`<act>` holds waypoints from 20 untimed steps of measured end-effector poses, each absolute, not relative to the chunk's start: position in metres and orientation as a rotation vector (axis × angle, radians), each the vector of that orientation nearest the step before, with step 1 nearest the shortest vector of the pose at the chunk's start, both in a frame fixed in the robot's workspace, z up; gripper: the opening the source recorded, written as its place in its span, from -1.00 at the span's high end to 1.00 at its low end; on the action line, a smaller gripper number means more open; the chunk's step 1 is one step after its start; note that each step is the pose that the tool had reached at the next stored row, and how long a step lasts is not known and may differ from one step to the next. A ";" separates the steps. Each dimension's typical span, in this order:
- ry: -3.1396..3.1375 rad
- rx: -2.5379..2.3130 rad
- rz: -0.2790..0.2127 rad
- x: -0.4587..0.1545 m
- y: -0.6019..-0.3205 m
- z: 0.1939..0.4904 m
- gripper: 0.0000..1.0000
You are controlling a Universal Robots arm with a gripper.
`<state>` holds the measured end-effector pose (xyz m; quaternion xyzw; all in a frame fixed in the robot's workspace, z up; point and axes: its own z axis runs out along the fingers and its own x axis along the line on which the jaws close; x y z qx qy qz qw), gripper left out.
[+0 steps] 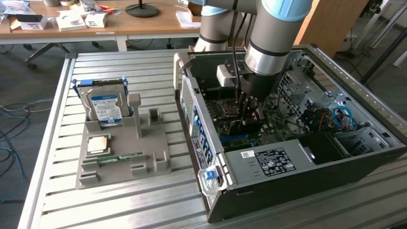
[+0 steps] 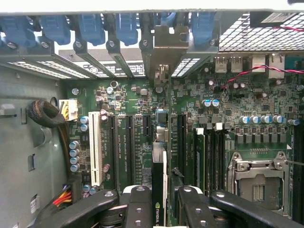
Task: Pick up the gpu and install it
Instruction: 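Insert the gpu into the slot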
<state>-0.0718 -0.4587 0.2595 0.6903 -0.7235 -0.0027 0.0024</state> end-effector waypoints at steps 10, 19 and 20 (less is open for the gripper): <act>-2.270 2.166 -0.010 -0.072 -0.459 0.259 0.48; -2.270 2.166 -0.010 -0.073 -0.459 0.259 0.48; -2.270 2.166 -0.010 -0.073 -0.459 0.259 0.48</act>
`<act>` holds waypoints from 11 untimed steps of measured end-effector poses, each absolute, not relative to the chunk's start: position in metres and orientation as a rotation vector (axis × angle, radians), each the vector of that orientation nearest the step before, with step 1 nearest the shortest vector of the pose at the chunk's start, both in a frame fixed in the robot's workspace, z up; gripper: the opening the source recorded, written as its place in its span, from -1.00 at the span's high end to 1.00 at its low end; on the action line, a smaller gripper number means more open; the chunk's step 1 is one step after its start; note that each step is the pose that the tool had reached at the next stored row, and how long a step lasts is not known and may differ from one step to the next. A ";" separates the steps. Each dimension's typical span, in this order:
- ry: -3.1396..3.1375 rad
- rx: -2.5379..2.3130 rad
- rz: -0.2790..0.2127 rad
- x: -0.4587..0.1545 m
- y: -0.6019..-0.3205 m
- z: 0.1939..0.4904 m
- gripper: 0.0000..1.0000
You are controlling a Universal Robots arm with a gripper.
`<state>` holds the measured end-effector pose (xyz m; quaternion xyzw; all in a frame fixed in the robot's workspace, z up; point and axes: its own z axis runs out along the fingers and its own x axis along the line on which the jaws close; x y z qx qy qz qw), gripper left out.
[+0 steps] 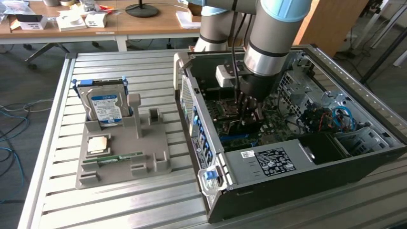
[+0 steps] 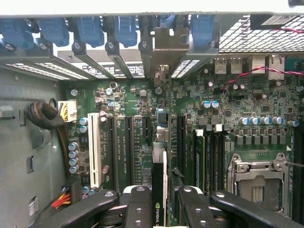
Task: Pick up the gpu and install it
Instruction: 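Insert the gpu into the slot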
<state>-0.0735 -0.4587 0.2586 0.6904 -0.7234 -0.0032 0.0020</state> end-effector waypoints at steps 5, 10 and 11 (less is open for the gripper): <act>-2.260 2.176 -0.009 -0.073 -0.459 0.258 0.48; -2.249 2.184 -0.006 -0.073 -0.459 0.258 0.48; -2.248 2.185 -0.006 -0.073 -0.459 0.258 0.48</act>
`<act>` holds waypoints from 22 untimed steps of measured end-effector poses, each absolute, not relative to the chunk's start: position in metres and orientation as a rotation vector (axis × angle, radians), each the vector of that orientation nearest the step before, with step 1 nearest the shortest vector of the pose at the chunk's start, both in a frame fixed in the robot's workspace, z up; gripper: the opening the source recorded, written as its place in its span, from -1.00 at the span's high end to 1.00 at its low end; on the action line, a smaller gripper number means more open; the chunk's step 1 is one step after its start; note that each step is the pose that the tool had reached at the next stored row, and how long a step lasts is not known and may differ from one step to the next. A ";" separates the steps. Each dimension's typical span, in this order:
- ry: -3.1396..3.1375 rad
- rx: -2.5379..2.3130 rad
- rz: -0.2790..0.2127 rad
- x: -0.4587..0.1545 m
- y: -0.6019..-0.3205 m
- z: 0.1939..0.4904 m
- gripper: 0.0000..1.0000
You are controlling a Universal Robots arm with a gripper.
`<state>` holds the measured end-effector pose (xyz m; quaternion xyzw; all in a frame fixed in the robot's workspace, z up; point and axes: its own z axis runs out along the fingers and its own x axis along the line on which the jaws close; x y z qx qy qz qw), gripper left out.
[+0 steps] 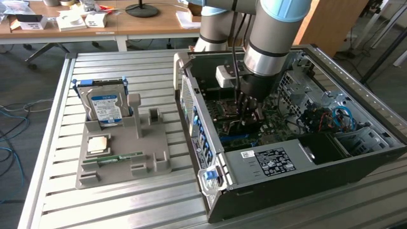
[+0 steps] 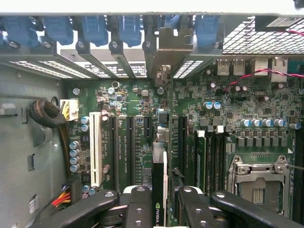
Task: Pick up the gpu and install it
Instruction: 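Insert the gpu into the slot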
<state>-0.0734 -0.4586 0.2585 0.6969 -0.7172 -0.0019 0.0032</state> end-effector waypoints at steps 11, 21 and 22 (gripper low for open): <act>-2.248 2.185 -0.006 -0.074 -0.457 0.257 0.48; -2.252 2.188 -0.013 -0.075 -0.457 0.257 0.48; -2.252 2.188 -0.013 -0.075 -0.457 0.257 0.48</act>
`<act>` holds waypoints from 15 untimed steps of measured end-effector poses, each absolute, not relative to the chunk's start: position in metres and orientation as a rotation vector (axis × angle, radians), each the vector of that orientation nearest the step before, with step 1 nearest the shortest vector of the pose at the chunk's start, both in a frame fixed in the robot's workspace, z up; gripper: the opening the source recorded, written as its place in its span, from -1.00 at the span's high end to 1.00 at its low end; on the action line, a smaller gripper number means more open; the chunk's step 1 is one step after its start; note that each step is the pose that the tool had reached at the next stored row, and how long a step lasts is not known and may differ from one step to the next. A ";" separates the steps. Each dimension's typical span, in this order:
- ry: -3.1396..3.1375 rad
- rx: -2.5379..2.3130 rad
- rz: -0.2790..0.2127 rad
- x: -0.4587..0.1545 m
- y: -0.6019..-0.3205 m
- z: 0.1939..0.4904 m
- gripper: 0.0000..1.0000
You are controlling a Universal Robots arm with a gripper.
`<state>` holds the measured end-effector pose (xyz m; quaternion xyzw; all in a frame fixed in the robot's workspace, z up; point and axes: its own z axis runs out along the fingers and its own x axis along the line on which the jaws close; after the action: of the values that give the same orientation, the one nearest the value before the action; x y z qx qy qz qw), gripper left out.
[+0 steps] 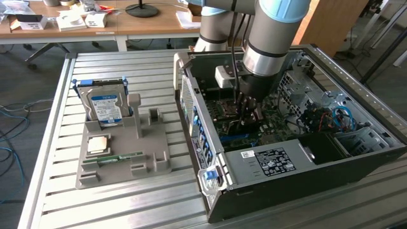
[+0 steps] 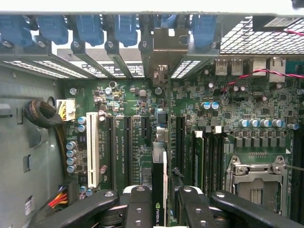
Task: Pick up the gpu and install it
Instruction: 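Insert the gpu into the slot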
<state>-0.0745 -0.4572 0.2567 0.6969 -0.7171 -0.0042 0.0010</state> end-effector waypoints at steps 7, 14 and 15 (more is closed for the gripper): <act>-2.251 2.188 -0.013 -0.075 -0.457 0.255 0.48; -2.251 2.188 -0.013 -0.075 -0.457 0.255 0.48; -2.252 2.188 -0.013 -0.075 -0.457 0.255 0.48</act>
<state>-0.0746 -0.4572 0.2550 0.6969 -0.7171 -0.0042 0.0010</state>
